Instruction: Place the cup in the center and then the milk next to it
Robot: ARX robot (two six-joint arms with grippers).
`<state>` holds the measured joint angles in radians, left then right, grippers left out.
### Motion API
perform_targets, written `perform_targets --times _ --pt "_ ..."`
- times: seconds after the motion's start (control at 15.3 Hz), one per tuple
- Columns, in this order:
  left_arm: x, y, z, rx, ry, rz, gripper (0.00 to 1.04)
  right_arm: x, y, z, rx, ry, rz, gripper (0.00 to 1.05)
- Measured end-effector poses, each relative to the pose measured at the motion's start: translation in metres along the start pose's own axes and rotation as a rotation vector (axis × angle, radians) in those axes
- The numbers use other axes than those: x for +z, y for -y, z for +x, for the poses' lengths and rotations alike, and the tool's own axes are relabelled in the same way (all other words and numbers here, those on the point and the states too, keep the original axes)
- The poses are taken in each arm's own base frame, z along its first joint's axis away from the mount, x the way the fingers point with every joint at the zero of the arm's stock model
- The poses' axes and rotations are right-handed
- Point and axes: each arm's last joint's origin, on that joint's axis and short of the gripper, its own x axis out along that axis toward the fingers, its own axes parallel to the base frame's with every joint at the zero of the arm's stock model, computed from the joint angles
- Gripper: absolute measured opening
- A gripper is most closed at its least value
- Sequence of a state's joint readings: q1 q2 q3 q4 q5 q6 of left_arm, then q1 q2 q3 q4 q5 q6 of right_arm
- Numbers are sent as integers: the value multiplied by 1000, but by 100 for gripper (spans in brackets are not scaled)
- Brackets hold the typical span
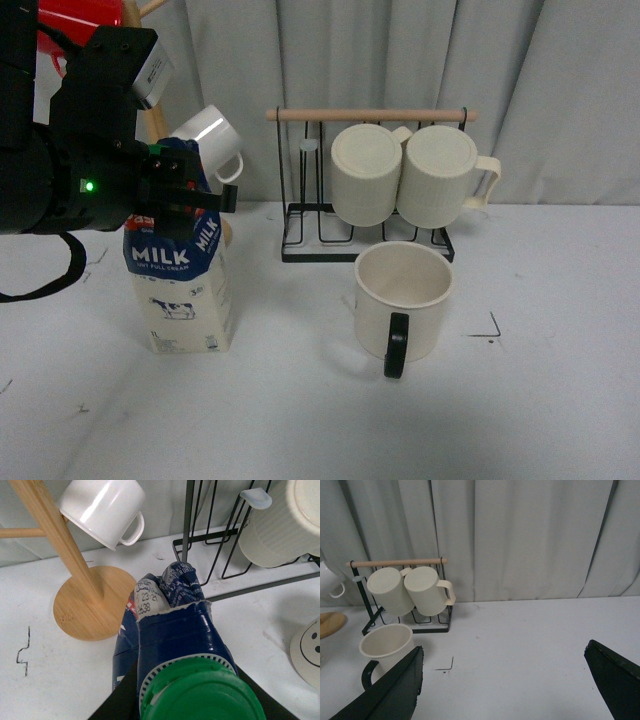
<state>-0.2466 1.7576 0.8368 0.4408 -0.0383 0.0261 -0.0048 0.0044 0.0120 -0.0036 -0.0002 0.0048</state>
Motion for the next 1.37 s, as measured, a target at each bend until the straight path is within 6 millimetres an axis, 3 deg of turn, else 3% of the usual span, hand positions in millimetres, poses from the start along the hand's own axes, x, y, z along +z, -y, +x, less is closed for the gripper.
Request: perform_targets --times 0.39,0.46,0.52,0.65,0.98,1.31,1.37 --pt "0 4 -1 11 -15 6 19 0 0 0 0 0 0 98" --pt "11 26 -11 -43 -10 26 17 0 0 0 0 0 0 98" --pt "38 48 -12 -57 100 29 16 0 0 0 0 0 0 98" --pt "27 65 2 -29 89 24 16 0 0 0 0 0 0 98" --pt "23 88 2 -85 113 40 16 0 0 0 0 0 0 98" --pt "9 94 10 -62 87 77 16 0 0 0 0 0 0 98" --pt "9 94 10 -64 88 78 22 0 0 0 0 0 0 98"
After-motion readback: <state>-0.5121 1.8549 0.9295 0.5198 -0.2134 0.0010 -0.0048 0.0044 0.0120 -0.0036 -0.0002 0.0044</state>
